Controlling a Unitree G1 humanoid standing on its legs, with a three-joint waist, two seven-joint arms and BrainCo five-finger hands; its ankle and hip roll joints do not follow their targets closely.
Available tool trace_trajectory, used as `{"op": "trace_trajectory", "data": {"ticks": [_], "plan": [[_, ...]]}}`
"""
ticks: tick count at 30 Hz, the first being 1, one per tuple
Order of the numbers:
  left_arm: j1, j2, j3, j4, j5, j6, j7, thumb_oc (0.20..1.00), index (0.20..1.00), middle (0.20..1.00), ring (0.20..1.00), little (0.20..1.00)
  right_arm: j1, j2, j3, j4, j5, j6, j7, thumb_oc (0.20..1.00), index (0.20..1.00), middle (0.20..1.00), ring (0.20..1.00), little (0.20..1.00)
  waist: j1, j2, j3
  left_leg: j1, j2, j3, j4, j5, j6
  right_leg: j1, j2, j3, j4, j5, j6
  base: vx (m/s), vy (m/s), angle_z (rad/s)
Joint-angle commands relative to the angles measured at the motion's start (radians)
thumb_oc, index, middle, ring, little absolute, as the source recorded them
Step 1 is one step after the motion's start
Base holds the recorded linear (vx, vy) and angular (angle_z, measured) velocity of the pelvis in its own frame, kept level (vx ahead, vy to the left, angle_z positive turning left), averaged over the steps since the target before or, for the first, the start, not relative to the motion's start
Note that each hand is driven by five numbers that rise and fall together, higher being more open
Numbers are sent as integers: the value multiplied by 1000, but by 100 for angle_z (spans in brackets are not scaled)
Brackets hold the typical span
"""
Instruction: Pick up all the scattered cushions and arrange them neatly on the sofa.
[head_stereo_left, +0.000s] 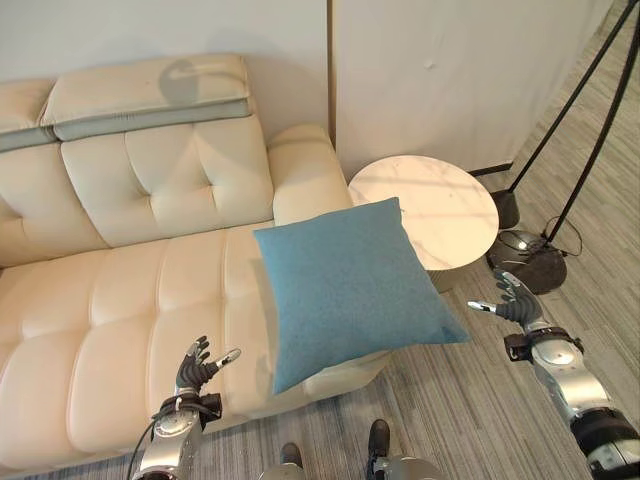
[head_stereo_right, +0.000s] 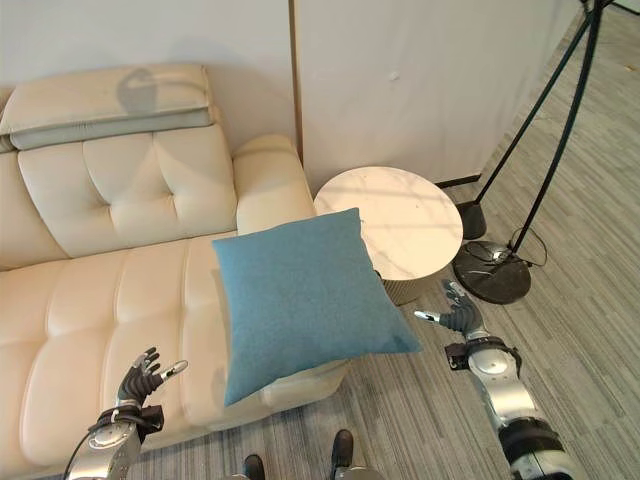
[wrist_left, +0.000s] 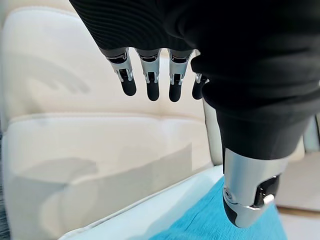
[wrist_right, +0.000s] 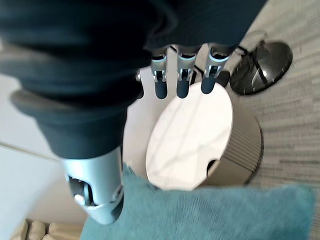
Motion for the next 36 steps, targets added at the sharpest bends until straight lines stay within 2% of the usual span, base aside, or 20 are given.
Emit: {"op": "trace_trajectory", "data": {"ticks": [1,3,4,6,9,10,11,12,13,14,22,24,25,29,32,33,36], "plan": [[-146,37,-86,37,-83,-67,18,1000,1000,1000,1000,1000,-209,32,92,94,63,-18,-31,1000,1000,1000,1000,1000,9,-36,38,-92,9,-18,-64,70,-55,-57,-50,5,58,-117,71,-118,-18,13],[-263,34,-144,80,-108,-74,33,1000,1000,1000,1000,1000,-335,55,143,190,76,-11,-44,1000,1000,1000,1000,1000,5,-28,54,-132,10,-24,-71,87,-58,-104,-50,8,71,-108,69,-69,-10,23],[-264,34,-144,81,-108,-74,32,1000,1000,1000,1000,1000,-336,55,144,191,76,-12,-44,1000,1000,1000,1000,1000,4,-28,54,-133,10,-24,-70,87,-58,-104,-50,7,72,-108,69,-61,-12,23],[-486,4,-245,187,-139,-85,61,1000,1000,1000,1000,1000,-510,112,221,326,92,-2,-60,1000,1000,1000,1000,1000,-1,-16,85,-182,12,-38,-77,110,-65,-153,-52,2,86,-100,71,-65,-29,10],[-656,-41,-316,242,-149,-86,84,1000,1000,1000,1000,1000,-586,175,262,340,135,-9,-74,1000,1000,1000,1000,1000,-9,-12,120,-215,11,-56,-77,123,-69,-182,-53,-1,101,-100,74,-24,-25,13],[-685,-56,-331,245,-145,-84,88,1000,1000,1000,1000,1000,-584,187,271,317,148,-13,-73,514,514,514,514,514,-12,-11,127,-220,8,-60,-77,124,-69,-186,-54,0,104,-100,75,2,-10,19],[-707,-70,-343,240,-146,-85,90,1000,1000,1000,1000,1000,-583,200,283,295,162,-17,-72,256,256,256,256,256,-15,-11,132,-224,8,-63,-77,126,-71,-188,-54,1,104,-100,75,22,0,12],[-716,-79,-351,228,-152,-85,93,768,768,768,768,768,-571,209,290,261,181,-26,-67,200,200,200,200,200,-19,-13,138,-226,7,-64,-77,127,-72,-189,-55,1,105,-100,77,18,4,3],[-715,-79,-351,228,-152,-85,93,580,580,580,580,580,-570,209,290,261,181,-26,-67,200,200,200,200,200,-19,-13,137,-226,7,-64,-77,127,-72,-189,-55,1,105,-100,77,30,14,-7],[-716,-94,-360,189,-159,-86,94,200,200,200,200,200,-528,225,304,181,202,-40,-62,200,200,200,200,200,-28,-14,141,-226,5,-64,-77,125,-72,-188,-57,3,103,-99,79,30,24,-5],[-625,-126,-333,-20,-216,-110,100,200,200,200,200,200,-332,262,276,-125,230,-102,-34,200,200,200,200,200,-57,-18,128,-185,-7,-43,-77,95,-59,-157,-63,24,87,-92,88,38,57,-5],[-521,-121,-303,-167,-184,-115,85,200,200,200,200,200,-221,232,238,-300,158,-130,-11,200,200,200,200,200,-68,-15,106,-150,-13,-33,-77,72,-49,-128,-67,34,81,-96,91,111,124,-11],[-426,-115,-274,-269,-162,-116,66,200,200,200,200,200,-164,184,218,-422,15,-137,-16,200,200,200,200,200,-76,-17,83,-112,-19,-26,-77,50,-40,-98,-69,44,79,-102,93,107,91,-15],[-297,-84,-234,-403,-103,-110,44,200,200,200,200,200,-53,131,149,-581,-103,-148,-13,200,200,200,200,200,-83,-25,47,-52,-30,-17,-77,15,-24,-46,-75,60,80,-117,99,115,96,-22],[-151,-55,-182,-543,-55,-94,7,200,200,200,200,200,96,121,70,-721,-125,-159,22,200,200,200,200,200,-86,-32,5,3,-43,-12,-74,-13,-8,1,-83,74,84,-126,104,113,151,-15],[-63,-37,-137,-620,-21,-92,-18,200,200,200,200,200,191,134,29,-792,-121,-168,54,200,200,200,200,200,-93,-35,-17,34,-51,-13,-68,-31,2,24,-89,85,89,-128,110,67,145,-16],[18,-24,-100,-701,18,-91,-29,200,200,200,200,200,280,167,5,-849,-99,-177,83,200,200,200,200,200,-96,-39,-36,62,-60,-10,-67,-48,13,35,-93,105,89,-121,118,10,171,-17]]}}
